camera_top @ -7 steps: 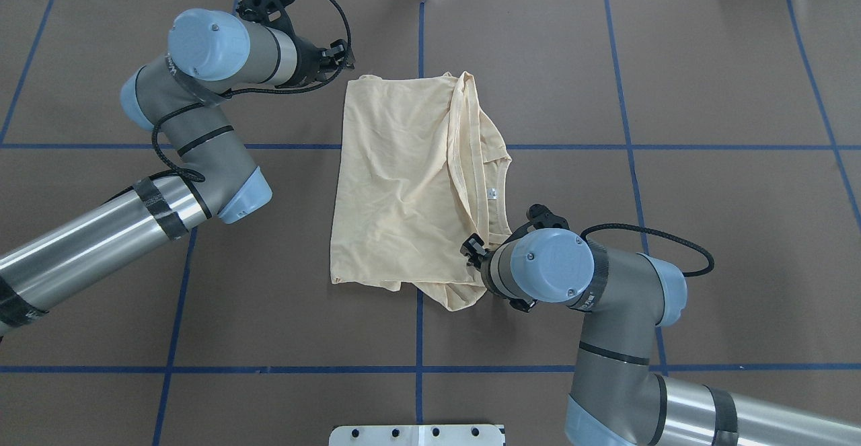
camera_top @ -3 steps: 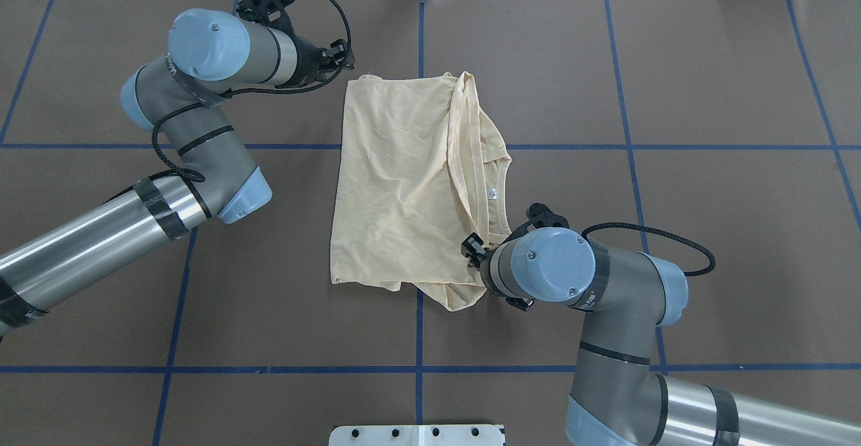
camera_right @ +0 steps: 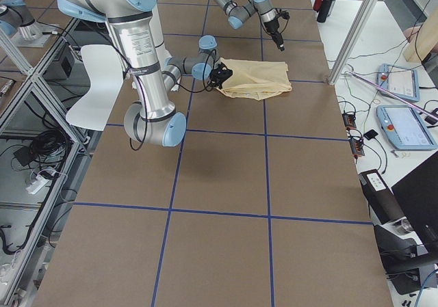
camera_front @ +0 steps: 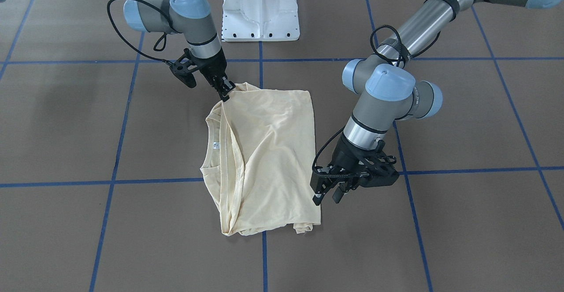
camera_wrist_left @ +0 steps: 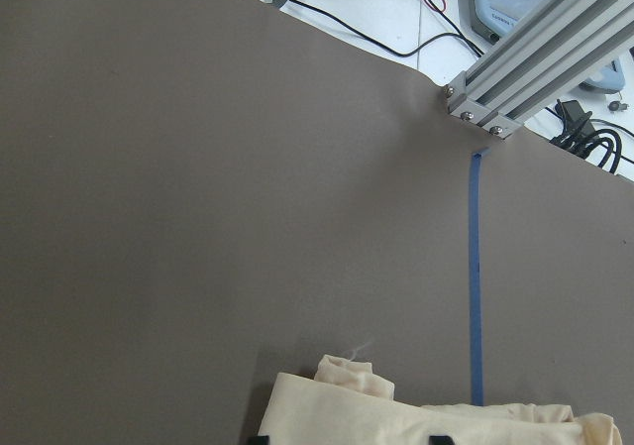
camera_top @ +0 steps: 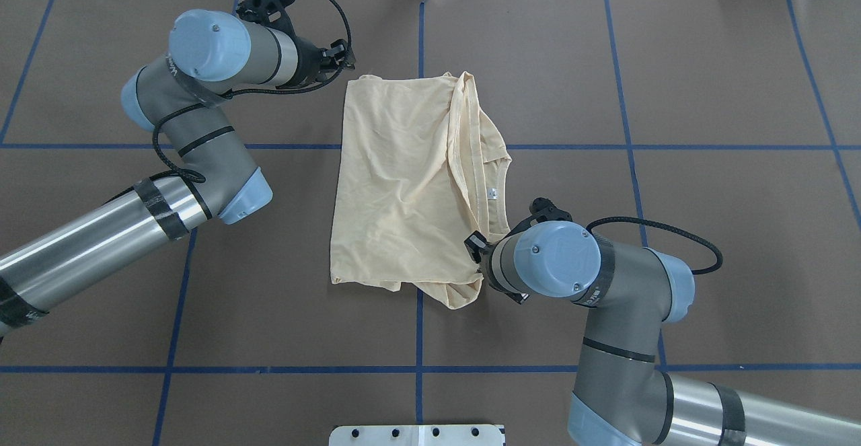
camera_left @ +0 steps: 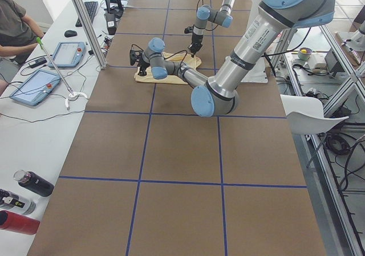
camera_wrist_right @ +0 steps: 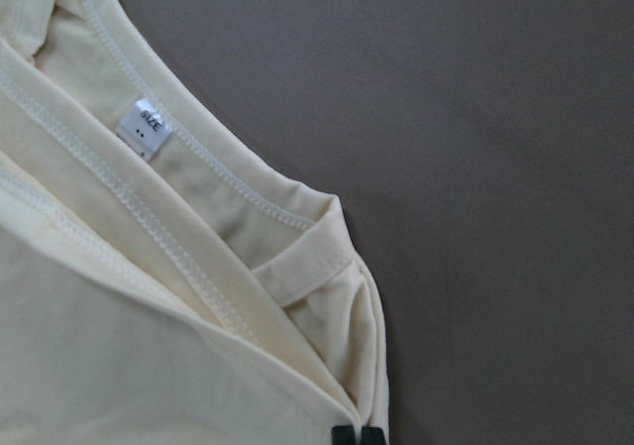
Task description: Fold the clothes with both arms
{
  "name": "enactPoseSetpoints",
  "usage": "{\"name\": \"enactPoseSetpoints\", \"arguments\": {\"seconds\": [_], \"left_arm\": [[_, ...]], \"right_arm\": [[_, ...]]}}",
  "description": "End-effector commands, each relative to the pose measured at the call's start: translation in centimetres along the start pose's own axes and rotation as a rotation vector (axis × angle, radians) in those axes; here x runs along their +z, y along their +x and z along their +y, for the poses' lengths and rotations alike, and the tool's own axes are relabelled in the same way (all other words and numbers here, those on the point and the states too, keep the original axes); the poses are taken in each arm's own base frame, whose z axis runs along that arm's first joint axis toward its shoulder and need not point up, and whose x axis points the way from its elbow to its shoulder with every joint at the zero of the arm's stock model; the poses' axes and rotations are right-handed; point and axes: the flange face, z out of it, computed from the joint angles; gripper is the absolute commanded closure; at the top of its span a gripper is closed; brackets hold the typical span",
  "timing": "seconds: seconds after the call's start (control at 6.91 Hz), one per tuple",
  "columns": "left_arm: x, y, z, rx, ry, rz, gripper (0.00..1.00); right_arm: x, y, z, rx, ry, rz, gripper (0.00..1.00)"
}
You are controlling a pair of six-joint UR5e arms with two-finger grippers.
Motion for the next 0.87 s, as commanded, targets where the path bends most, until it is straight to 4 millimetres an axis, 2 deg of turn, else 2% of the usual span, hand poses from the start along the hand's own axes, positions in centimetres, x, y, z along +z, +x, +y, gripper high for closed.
{"name": "enactPoseSetpoints", "arguments": {"seconds": [0.0,0.14,0.29,0.43,0.58,0.72], "left_arm": [[-0.6,0.5,-0.1,-0.008,0.004,0.014,0.38],[-1.8,0.4,0.3,-0.061,0.004,0.035,0.38],[-4.7,-1.0,1.9,-0.123,-0.009,0.068,0.38],[-6.7,-2.0,5.2,-0.189,-0.044,0.092,0.38],[-8.7,-2.1,9.1,-0.258,-0.098,0.113,0.37],[-10.7,-0.9,12.8,-0.283,-0.154,0.106,0.34]], "right_arm": [[-0.9,-0.1,-0.3,0.004,0.003,0.002,1.00],[-2.1,0.2,-0.7,0.006,-0.003,-0.008,1.00],[-2.7,1.5,-1.4,0.005,-0.004,-0.006,1.00],[-3.6,3.0,-2.1,0.005,-0.005,-0.005,1.00],[-4.4,5.4,-2.6,-0.005,-0.011,0.011,1.00],[-5.0,6.4,-1.9,-0.016,-0.027,0.016,1.00]]}}
